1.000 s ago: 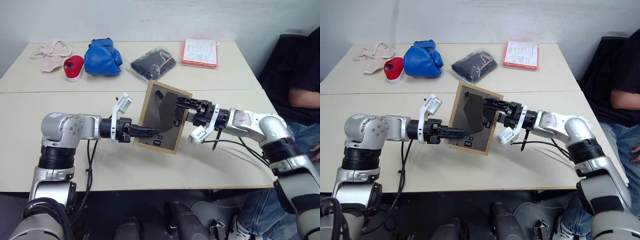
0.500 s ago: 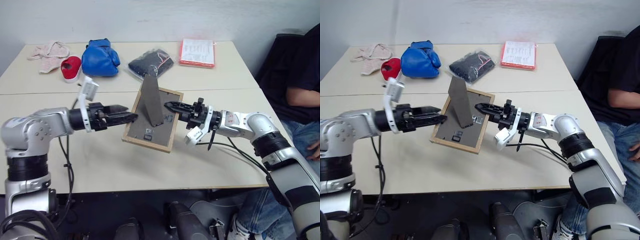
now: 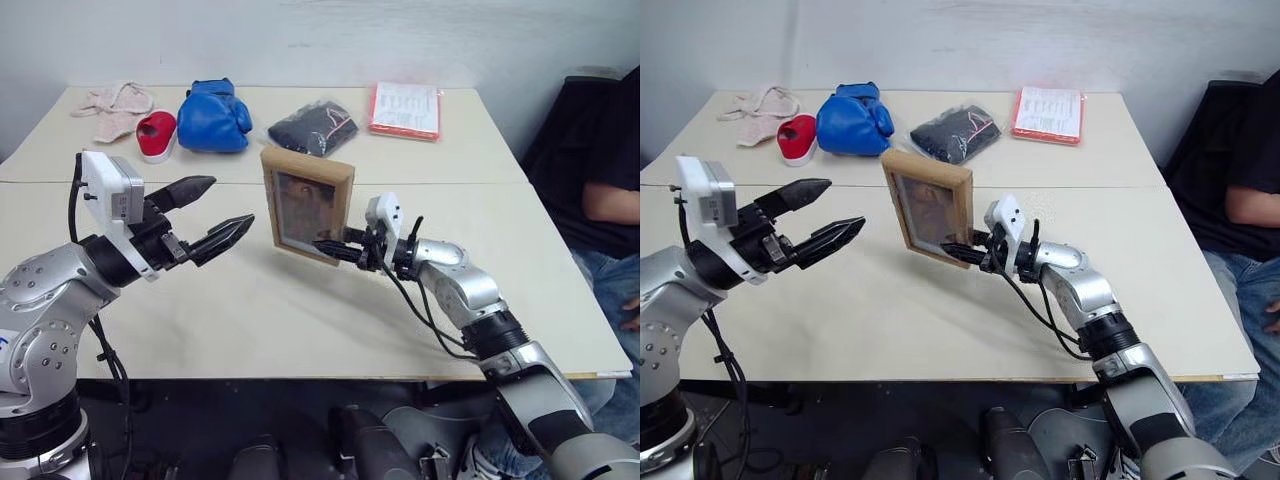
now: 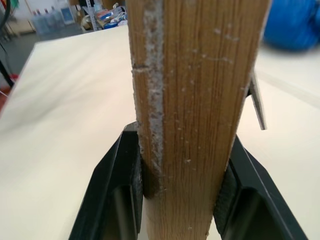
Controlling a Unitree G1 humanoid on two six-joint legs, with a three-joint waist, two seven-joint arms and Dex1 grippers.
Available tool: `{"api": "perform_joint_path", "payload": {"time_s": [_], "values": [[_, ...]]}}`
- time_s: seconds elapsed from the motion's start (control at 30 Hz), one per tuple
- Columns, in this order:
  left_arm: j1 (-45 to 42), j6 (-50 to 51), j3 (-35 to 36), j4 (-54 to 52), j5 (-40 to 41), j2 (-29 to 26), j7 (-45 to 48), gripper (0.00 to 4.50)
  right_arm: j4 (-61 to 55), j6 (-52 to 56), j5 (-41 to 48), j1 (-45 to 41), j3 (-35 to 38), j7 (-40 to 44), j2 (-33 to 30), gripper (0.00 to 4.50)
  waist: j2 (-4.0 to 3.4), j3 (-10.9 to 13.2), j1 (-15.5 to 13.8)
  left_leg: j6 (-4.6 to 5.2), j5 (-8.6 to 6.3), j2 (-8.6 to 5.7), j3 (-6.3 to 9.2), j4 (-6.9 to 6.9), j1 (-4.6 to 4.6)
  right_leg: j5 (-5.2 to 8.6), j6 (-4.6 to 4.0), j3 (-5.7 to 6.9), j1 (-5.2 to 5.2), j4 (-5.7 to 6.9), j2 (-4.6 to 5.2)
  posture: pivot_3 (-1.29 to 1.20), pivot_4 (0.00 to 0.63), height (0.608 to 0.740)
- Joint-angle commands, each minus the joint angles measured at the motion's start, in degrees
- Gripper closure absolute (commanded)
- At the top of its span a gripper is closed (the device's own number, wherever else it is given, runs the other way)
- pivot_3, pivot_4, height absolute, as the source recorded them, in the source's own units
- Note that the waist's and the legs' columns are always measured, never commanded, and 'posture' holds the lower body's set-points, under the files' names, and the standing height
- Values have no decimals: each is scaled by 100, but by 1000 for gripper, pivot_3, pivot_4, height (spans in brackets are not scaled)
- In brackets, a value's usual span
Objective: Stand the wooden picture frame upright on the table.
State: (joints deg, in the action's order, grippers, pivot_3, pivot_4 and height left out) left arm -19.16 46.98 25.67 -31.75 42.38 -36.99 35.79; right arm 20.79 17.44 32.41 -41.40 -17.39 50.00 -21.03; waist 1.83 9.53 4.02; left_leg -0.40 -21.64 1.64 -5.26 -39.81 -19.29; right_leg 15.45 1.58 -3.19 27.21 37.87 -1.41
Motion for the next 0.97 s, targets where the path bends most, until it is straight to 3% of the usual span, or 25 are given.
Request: {"api": "perform_joint_path", "payload": {"time_s": [0.03,0.13,0.17,0.43,0.63,0.8,0.97], "values": [[-24,-204,-19,19,62,-153,21,0,-7,465,-18,57,277,24,209,3250,0,0,-4,0,0,0,-2,3,-4,0,0,0,5,-2,0,0,150,740],[-41,-251,-91,151,93,-244,107,0,46,512,-268,188,320,18,339,3250,1,-1,26,-2,1,-1,-7,5,-6,0,0,-4,10,0,0,0,150,740],[-44,-274,-123,193,88,-270,133,0,10,514,-331,232,331,25,356,2506,2,-1,31,-2,1,-1,-7,5,-5,0,0,-4,10,0,0,0,150,740],[-105,-430,-325,504,58,-368,344,0,-1264,797,-499,704,585,133,-16,23,2,-1,39,-3,2,-3,-7,6,-9,0,0,-4,12,0,0,0,150,740],[-92,-536,-461,706,52,-489,575,0,-2878,1698,-35,1179,1281,605,-1468,23,1,0,-69,1,-1,-4,-5,10,-10,0,1,-3,10,-9,0,0,150,740],[-136,-632,-431,969,54,-687,837,0,-3186,2540,689,1202,2134,1228,-2677,23,3,0,-82,13,-8,-7,-7,12,-7,0,1,-6,8,-11,-2,0,150,740],[-285,-757,-525,1227,6,-822,1026,0,-3022,2751,819,1087,2526,1180,-2930,23,3,0,-76,37,-20,-5,-8,15,-1,0,1,-8,5,-12,-7,0,150,740]]}}
